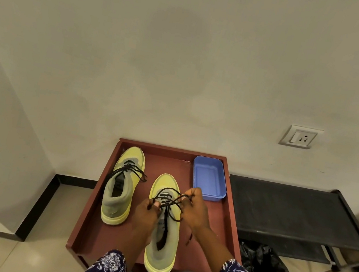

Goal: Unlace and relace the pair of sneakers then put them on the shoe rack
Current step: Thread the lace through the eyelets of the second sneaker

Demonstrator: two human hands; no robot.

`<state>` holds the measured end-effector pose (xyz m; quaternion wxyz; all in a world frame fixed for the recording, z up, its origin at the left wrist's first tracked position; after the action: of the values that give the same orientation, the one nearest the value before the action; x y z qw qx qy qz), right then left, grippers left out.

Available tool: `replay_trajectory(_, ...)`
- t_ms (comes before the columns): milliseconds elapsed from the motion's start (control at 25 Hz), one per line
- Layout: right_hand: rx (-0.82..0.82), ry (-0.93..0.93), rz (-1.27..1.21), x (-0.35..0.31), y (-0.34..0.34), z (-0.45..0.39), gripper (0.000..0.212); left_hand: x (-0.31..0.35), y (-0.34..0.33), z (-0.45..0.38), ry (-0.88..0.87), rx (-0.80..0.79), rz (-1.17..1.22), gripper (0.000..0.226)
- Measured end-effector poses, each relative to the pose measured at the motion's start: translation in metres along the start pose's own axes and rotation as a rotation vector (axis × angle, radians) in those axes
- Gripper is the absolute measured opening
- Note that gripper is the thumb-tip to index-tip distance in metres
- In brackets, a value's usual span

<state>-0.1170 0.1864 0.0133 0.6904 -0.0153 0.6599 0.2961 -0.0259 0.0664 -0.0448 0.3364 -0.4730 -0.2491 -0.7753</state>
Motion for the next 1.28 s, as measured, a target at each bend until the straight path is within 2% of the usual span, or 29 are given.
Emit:
replay_trajectory(120,-0.009,0.022,-0.002,-0.001,0.006,-0.004,0.009,0.0,-0.001,-0.001,0.005,-0.017,0.019,0.021)
replay_trajectory(440,0.064,0.037,-0.022,-0.01,0.017,-0.005,0.022,0.005,0.0,0.002,0.017,-0.015,0.039,0.023)
replay_trajectory(640,0.105,0.031,-0.085,-0.014,0.019,-0.003,0.014,0.011,0.0,0.007,0.022,-0.031,0.081,0.021)
replay_trajectory(760,0.048,-0.001,-0.258,-0.02,0.015,-0.003,0.021,0.016,0.002,0.01,0.024,-0.038,0.049,0.021)
replay_trajectory(1280,-0.074,-0.003,-0.232,-0.034,0.003,0.009,0.025,0.029,0.01,0.021,0.051,-0.076,0.093,0.012)
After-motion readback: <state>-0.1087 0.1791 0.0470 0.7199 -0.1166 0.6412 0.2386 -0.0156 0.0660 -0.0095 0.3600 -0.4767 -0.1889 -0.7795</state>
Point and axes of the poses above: each hand's wrist, its own z-axis away from the middle knuckle, its own y-axis out of the back of the hand, x = y × z, the point moved 6 cm from there along -z, towards the middle knuckle, and after that the axes turned 1 degree about x, right-handed, at the moved point
